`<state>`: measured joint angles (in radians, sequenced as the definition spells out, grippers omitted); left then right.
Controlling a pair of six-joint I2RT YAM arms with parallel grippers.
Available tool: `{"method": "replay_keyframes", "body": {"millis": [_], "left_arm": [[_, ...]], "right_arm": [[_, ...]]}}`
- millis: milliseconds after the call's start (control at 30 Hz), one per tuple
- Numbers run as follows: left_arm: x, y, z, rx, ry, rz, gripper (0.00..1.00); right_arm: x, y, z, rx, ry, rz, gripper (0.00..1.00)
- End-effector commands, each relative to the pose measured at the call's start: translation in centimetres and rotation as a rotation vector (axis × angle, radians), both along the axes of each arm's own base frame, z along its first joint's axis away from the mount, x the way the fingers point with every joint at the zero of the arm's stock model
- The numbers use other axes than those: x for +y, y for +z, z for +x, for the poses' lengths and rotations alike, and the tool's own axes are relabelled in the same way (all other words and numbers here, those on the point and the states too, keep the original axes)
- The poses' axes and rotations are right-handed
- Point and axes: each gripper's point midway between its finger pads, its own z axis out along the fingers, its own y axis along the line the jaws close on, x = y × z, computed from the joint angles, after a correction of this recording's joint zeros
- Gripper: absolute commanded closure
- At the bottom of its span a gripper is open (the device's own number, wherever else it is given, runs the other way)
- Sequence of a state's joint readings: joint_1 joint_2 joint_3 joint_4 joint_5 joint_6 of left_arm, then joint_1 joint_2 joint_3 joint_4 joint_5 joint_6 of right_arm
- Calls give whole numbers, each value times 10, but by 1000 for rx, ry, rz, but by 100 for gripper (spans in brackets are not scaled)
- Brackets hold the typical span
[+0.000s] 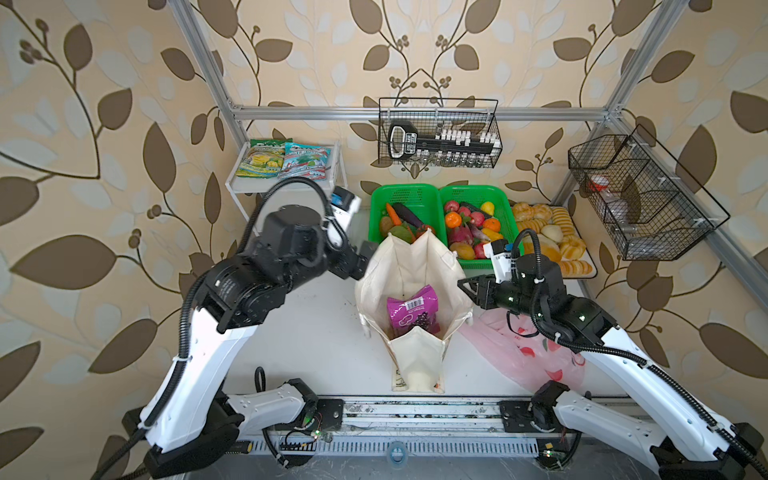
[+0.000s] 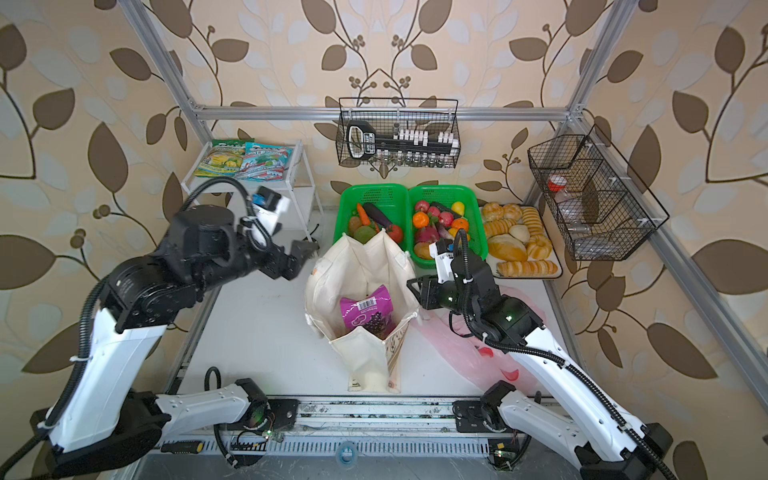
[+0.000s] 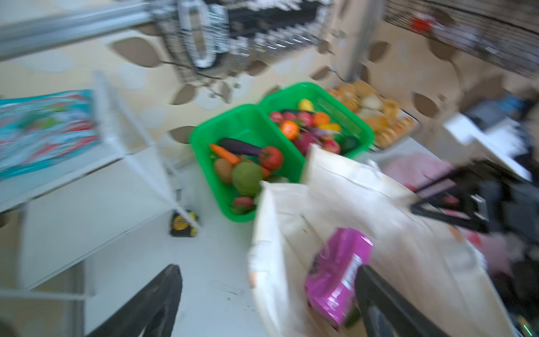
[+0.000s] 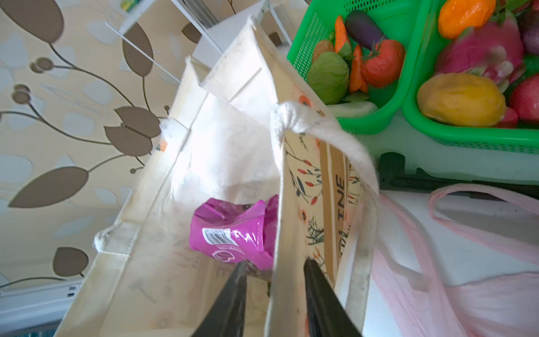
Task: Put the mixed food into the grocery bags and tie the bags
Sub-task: 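Open the left gripper inside the tote and lift it back out, then reach the left gripper to the upper shelf and grasp the teal candy packet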
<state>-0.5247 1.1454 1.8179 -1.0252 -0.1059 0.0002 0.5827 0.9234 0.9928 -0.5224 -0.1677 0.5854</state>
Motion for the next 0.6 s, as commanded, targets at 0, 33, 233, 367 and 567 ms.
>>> {"method": "replay_keyframes", "body": {"millis": [0,33,233,367,567], "left_arm": [[22,19,26,6,127,-161,7],[28,23,31,10,159,-180,6],[84,26,91,130,321,-488,7],[144,26,138,132,392,-900,13],[204,38,187,102,316,-1320,22]], "right_arm": [[3,13,-3,-41,18,29,55],[3,15,-3,-45,19,33,53],[-2,35,-8,-109,11,73,33],[-11,53,-13,-170,-8,98,28],[-25,60,-19,-203,-51,115,25]]}}
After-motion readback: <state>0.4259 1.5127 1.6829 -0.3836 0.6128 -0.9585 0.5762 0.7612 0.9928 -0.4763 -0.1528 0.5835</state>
